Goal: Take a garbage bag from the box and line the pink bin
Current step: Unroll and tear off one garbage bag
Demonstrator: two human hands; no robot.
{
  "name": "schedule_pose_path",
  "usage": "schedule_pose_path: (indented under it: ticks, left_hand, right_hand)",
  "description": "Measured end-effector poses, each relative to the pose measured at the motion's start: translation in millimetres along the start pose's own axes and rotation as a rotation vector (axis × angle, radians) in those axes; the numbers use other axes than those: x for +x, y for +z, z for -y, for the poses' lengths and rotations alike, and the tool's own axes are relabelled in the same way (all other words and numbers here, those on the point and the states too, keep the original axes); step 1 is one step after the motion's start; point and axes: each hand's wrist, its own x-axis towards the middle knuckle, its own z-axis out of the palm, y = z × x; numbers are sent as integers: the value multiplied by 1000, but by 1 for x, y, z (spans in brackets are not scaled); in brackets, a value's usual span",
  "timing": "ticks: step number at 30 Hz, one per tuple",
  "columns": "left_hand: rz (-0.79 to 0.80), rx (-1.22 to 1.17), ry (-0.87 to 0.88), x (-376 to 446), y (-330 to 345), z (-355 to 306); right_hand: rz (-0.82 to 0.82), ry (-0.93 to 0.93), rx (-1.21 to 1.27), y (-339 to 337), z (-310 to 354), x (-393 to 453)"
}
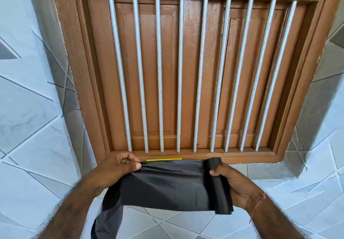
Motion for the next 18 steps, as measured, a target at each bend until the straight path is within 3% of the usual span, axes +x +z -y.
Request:
schedule_pose_path:
  ticks: [18]
  left_hand:
    - [-80, 70, 36, -2, -10, 4]
  right_hand:
    - [-47, 223, 108, 1, -17, -1]
